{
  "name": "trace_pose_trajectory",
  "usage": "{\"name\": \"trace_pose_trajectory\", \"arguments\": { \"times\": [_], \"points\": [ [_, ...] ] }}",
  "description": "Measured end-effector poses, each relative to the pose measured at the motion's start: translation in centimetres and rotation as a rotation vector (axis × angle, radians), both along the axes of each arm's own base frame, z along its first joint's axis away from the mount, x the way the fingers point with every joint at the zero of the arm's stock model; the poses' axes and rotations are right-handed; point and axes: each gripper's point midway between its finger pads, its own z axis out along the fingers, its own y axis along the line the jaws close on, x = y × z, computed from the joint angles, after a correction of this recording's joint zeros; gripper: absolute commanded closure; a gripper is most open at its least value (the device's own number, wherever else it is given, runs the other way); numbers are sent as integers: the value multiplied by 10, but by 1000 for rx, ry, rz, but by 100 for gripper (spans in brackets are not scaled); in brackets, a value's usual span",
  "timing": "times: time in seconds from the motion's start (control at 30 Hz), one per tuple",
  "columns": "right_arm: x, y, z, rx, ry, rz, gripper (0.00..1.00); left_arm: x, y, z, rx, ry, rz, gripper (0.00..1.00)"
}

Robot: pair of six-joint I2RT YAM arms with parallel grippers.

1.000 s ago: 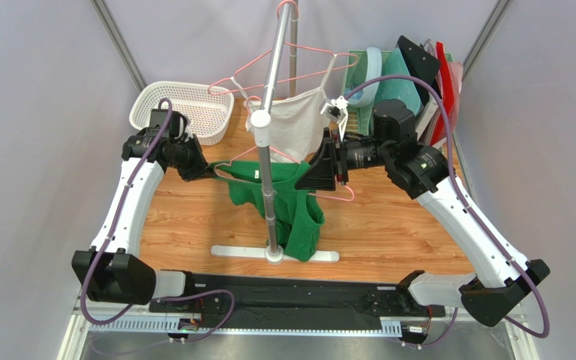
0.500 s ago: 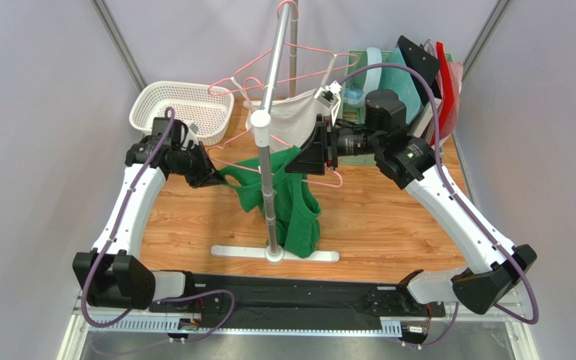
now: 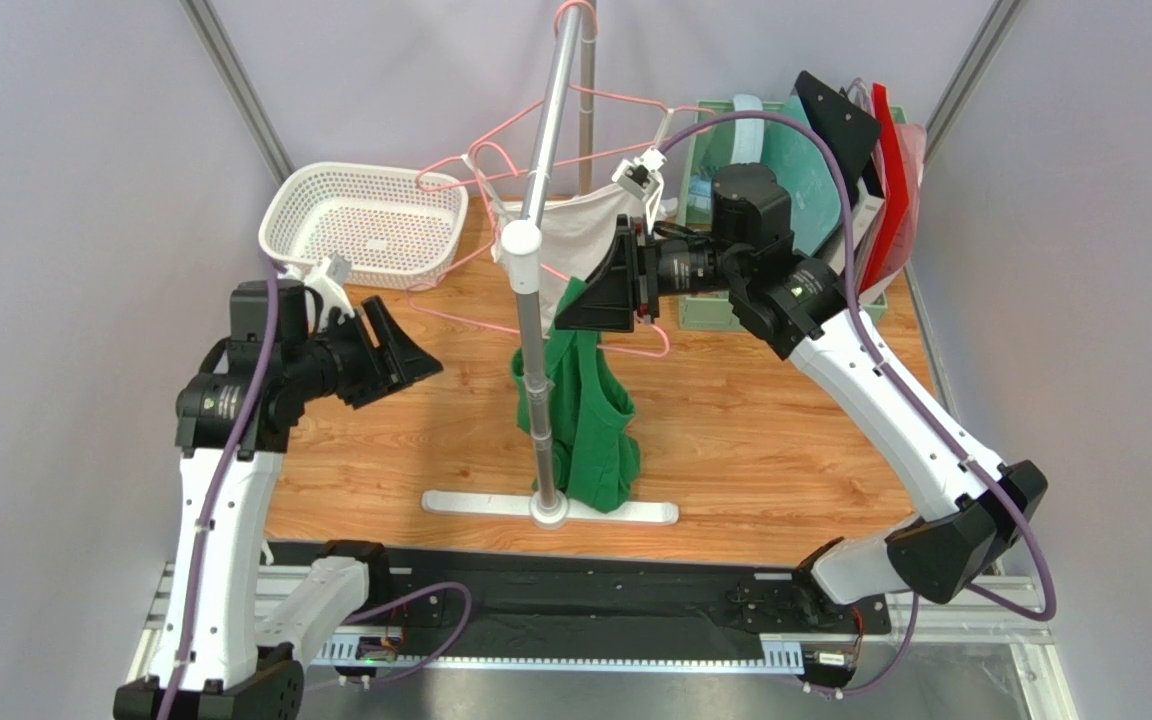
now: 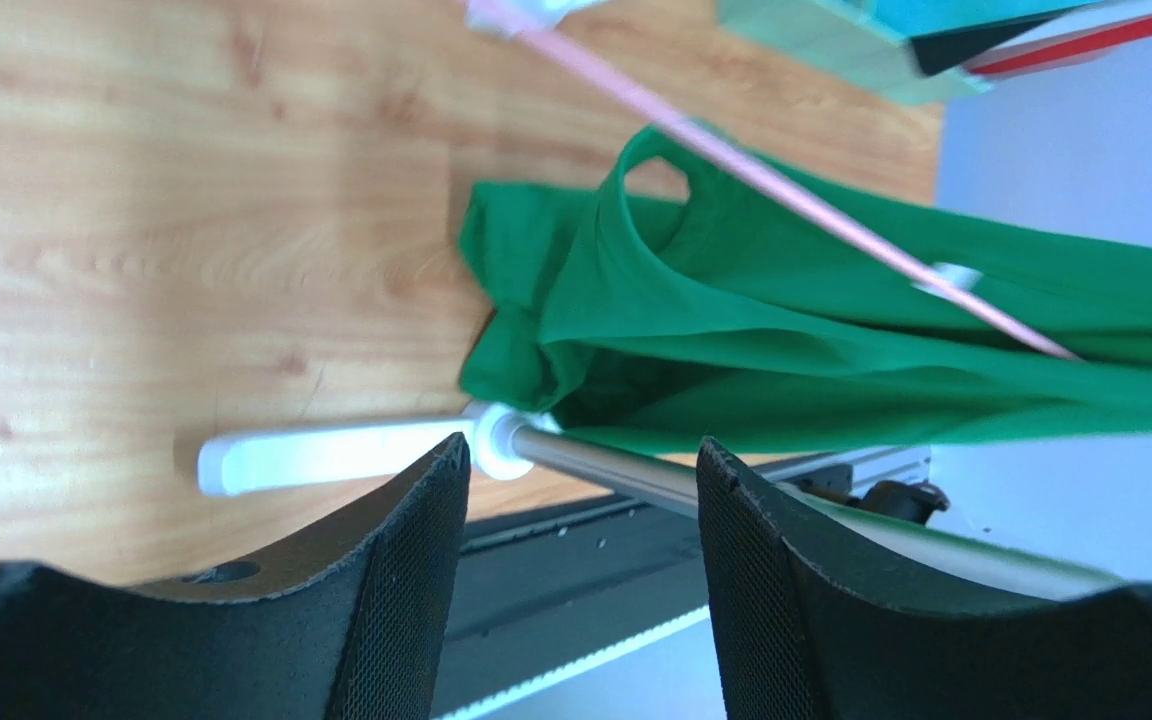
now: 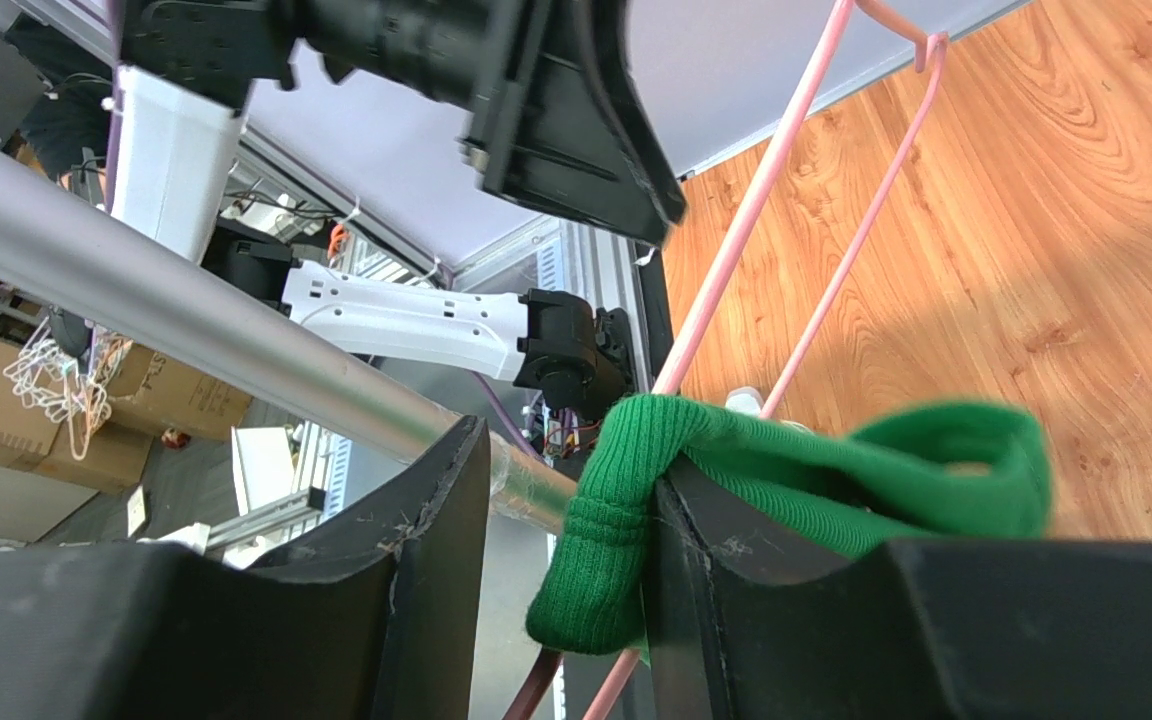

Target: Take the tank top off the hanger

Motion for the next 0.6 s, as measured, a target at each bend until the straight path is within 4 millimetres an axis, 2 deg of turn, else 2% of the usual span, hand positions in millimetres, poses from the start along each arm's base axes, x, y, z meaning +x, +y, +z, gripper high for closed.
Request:
{"name": "trace_pose_trajectory", "arguments": {
  "times": [0.2,0.37,0.5,0.6],
  "points": [
    [-2,2,-1,-2,9,29,100,-3,-3,70,22,-336,-69,36],
    [-8,-1,1,3,21,39,100,-11,0,117,174,-655,-187,36],
    [-18,-3,7,14,19,52,100,-8,-4,135,300,-837,-286,38],
    [-24,-3,9,17,15,70,100,-1,-8,130,414,-930,-374,38]
  ]
}}
